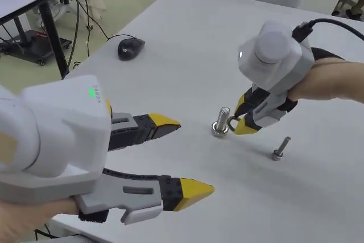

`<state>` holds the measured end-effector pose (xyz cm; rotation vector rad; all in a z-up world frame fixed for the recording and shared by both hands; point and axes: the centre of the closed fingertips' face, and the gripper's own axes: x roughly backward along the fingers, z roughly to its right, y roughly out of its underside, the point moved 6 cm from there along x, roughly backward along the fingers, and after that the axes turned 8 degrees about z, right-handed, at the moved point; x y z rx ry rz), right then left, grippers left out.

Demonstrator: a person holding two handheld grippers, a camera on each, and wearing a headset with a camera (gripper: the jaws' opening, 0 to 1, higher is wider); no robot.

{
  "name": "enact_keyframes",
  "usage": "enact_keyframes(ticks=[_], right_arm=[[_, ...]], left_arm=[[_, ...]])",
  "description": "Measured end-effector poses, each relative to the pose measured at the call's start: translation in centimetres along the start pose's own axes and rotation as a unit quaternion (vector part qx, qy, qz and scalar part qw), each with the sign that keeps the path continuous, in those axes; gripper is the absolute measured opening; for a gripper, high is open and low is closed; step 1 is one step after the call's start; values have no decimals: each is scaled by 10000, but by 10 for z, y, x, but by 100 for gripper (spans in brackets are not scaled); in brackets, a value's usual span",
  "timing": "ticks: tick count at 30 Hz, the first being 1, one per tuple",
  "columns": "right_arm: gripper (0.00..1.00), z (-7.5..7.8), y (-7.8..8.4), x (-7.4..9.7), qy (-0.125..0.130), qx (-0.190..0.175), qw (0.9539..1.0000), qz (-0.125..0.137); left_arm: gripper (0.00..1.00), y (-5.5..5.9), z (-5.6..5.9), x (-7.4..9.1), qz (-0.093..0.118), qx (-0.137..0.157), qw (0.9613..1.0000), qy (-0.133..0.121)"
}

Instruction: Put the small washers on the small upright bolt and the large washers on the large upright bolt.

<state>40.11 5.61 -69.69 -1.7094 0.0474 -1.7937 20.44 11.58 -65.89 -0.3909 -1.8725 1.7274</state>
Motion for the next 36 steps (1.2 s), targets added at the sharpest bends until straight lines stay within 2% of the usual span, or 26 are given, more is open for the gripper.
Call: enact_keyframes(ticks=[5, 17, 20, 29, 36], right_arm=[[22, 23, -14, 10, 82, 161, 9998, -69], [22, 34, -12, -15, -51, 100, 9998, -163], [22, 29, -11, -17, -78, 108, 9997, -204], [22, 28, -8, -28, -122, 135, 9995, -243], [22, 25, -4, -39, -182, 201, 9989, -395]], left_arm=[[55, -1, 1, -1, 6, -18, 10000, 29], [55, 0, -4, 1, 36, 7, 10000, -50], [55, 0, -3, 0, 15, 19, 10000, -55], [55, 1, -2, -1, 20, 40, 10000, -72], [55, 3, -4, 0, 21, 63, 9999, -89]])
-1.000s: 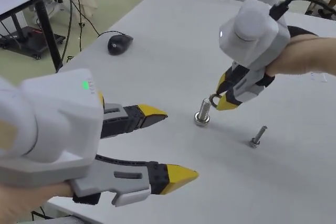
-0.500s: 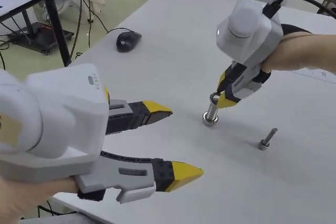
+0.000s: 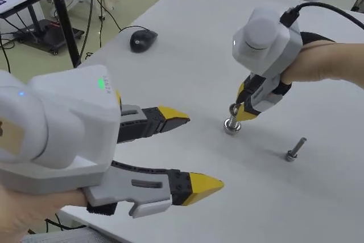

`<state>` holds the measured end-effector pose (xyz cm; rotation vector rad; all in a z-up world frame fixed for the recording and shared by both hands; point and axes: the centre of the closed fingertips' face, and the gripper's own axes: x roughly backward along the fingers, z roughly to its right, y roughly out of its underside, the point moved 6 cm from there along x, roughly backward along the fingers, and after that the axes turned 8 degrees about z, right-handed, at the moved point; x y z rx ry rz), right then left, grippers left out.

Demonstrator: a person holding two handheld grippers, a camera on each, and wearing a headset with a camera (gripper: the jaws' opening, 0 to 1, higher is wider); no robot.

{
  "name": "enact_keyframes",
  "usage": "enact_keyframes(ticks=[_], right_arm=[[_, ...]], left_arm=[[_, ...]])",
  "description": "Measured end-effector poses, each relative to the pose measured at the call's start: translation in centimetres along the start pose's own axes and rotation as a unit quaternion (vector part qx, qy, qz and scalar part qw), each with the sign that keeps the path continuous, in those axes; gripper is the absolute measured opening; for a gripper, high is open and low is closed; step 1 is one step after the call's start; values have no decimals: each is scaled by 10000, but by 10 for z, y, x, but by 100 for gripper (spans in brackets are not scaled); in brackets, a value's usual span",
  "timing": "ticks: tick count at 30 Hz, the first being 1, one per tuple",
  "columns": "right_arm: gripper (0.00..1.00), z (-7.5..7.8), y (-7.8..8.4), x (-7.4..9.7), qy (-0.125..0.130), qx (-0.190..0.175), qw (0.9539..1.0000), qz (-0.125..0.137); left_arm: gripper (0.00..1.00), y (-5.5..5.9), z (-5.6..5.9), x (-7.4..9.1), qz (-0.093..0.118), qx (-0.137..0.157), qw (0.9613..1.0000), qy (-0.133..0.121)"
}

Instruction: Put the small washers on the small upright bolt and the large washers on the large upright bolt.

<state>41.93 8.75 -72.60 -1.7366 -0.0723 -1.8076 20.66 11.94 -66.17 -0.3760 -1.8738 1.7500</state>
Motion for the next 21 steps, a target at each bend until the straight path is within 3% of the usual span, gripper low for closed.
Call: enact_keyframes(ticks=[9, 16, 19, 21], right_arm=[[22, 0, 7, -18, -73, 5, 9999, -92], [23, 1, 13, -26, -79, -37, 10000, -14], [25, 1, 13, -26, -68, 116, 9998, 136], [31, -3, 10, -25, -210, 16, 9991, 362]], left_arm=[[55, 3, -3, 0, -8, 52, 10000, -30], [55, 4, -6, 0, -8, 79, 10000, -43], [55, 4, -6, -1, -14, 83, 10000, -39], [55, 5, -6, -2, -20, 85, 10000, -26]])
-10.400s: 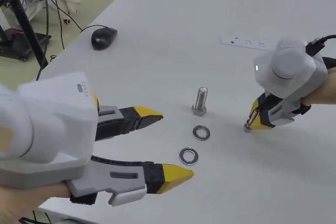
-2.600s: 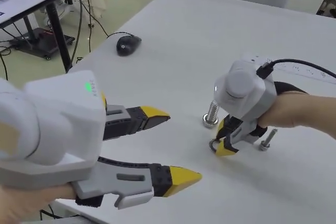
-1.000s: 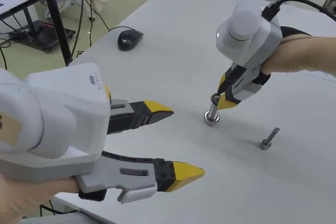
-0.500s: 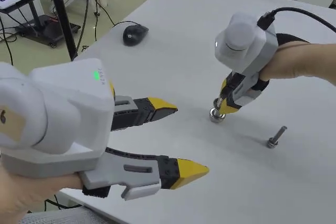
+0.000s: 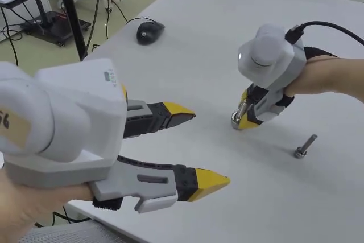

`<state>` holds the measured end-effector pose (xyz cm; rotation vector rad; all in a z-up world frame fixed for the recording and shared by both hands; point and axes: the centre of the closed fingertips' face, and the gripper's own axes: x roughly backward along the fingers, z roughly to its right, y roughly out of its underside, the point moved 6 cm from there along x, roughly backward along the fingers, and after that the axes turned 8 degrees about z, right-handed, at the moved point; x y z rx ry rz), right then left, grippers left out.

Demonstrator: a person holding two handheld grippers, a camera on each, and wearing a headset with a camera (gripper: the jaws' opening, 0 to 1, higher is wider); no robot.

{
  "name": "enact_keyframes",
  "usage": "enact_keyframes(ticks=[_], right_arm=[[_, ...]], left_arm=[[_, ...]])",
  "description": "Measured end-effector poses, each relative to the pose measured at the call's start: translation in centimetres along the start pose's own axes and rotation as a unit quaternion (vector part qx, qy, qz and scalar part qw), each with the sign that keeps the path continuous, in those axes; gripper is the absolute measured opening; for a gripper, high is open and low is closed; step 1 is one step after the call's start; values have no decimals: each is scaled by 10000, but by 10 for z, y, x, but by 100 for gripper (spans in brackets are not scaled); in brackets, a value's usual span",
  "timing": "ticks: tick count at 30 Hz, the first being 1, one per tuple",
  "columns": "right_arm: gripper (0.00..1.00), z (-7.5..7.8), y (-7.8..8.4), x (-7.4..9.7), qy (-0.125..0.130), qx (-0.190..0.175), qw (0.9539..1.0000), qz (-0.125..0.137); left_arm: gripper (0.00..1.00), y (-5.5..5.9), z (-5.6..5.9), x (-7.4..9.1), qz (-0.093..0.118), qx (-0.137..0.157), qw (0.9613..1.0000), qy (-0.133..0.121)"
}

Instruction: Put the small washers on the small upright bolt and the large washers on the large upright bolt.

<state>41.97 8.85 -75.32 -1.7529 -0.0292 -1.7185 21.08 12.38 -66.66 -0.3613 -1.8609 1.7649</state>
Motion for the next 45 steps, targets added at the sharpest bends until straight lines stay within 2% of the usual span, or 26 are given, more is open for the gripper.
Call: enact_keyframes(ticks=[2, 5, 11, 16, 19, 23, 24, 25, 28, 30, 33, 36, 37, 38, 39, 40, 41, 43, 45], right_arm=[[35, 4, -2, 5, 205, 97, 9997, 128], [34, 3, -3, 17, 271, -20, 9993, 244], [34, -8, 3, 49, 596, -31, 9976, 341], [33, -18, 14, 72, 862, -215, 9952, 421], [33, -32, 21, 91, 1069, -365, 9923, 509], [33, -50, 31, 118, 1364, -625, 9861, 708], [33, -51, 40, 126, 1510, -656, 9839, 703], [33, -53, 42, 129, 1554, -667, 9830, 712], [32, -69, 49, 148, 1823, -936, 9736, 1010], [32, -81, 52, 157, 1967, -962, 9696, 1091], [32, -95, 53, 165, 2117, -1126, 9610, 1377], [32, -111, 52, 170, 2244, -1197, 9523, 1686], [32, -118, 51, 170, 2235, -1177, 9501, 1829], [32, -124, 48, 171, 2272, -1187, 9454, 2013], [31, -131, 45, 172, 2313, -1293, 9367, 2290], [31, -136, 44, 172, 2312, -1314, 9322, 2454], [31, -143, 43, 171, 2294, -1316, 9256, 2708], [31, -153, 42, 171, 2327, -1356, 9145, 3020], [31, -167, 40, 167, 2163, -1577, 9040, 3333]], left_arm=[[55, 0, 0, 0, -9, -2, 10000, 21], [55, -1, 1, -1, -22, -20, 10000, 48], [55, -7, 6, -2, -15, -127, 9998, 174], [55, -12, 14, -4, -51, -261, 9987, 432], [55, -14, 17, -5, -32, -334, 9978, 567], [55, -16, 20, -8, 9, -357, 9968, 709], [55, -17, 22, -9, 8, -375, 9965, 742], [55, -17, 24, -10, -1, -393, 9962, 782], [55, -19, 31, -13, 15, -430, 9949, 912], [55, -20, 33, -13, 17, -437, 9944, 961], [55, -21, 36, -13, 50, -413, 9940, 1008], [55, -25, 39, -11, 196, -313, 9936, 1069], [55, -27, 40, -9, 317, -244, 9929, 1124], [55, -29, 41, -8, 421, -150, 9923, 1155], [55, -32, 41, -7, 542, -13, 9916, 1174], [55, -33, 41, -5, 579, 11, 9914, 1177], [55, -35, 39, -3, 636, 50, 9912, 1160], [55, -37, 38, -1, 727, 129, 9907, 1146], [55, -39, 36, 2, 759, 178, 9904, 1142]])
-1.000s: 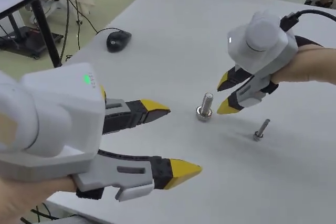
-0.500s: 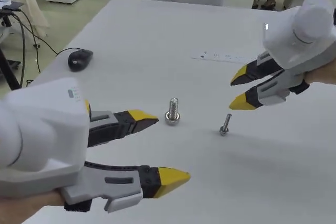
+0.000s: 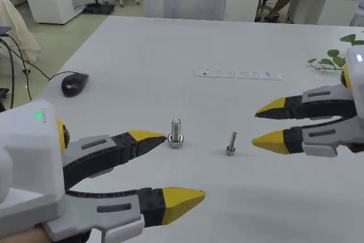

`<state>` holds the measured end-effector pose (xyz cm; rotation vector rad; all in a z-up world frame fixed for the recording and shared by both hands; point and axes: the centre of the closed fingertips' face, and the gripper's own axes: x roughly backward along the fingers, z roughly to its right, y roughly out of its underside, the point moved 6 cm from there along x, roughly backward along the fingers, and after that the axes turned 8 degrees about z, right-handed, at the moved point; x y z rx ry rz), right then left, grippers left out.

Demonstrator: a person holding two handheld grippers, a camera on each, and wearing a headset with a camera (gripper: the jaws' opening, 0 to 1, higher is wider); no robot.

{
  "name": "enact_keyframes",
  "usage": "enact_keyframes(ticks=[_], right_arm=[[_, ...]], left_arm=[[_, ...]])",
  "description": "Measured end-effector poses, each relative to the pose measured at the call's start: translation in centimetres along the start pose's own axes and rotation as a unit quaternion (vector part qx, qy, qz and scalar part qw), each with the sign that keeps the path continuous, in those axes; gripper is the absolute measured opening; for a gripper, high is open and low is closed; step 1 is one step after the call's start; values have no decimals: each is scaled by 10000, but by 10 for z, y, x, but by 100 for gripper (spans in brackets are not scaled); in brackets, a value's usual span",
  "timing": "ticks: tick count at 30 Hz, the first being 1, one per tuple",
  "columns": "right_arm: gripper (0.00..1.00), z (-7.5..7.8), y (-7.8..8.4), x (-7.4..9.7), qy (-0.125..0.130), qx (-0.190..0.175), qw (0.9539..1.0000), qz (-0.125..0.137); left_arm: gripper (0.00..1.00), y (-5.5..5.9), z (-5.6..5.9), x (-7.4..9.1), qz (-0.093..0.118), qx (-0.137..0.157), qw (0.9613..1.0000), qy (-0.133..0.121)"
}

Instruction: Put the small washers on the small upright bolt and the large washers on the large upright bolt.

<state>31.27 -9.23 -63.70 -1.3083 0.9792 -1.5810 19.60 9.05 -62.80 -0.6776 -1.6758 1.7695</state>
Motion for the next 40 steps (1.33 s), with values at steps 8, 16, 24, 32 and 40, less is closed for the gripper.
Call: enact_keyframes(ticks=[8, 16, 24, 32, 40], right_arm=[[30, -39, 14, 6, 169, -498, 9974, 484], [31, -61, 27, 28, 138, -1033, 9918, 739], [40, -67, 40, 40, 132, -1264, 9891, 744], [47, -58, 29, 42, 275, -1407, 9834, 1111], [47, -46, 22, 41, 42, -1215, 9881, 944]], left_arm=[[55, 1, 5, 0, -33, 40, 9999, 116], [56, 1, 13, -4, -6, 143, 9992, 376], [57, 4, 12, 3, -54, 318, 9978, 577], [60, -8, 7, 15, 215, 803, 9935, 776], [59, -9, 7, 16, 64, 766, 9944, 721]])
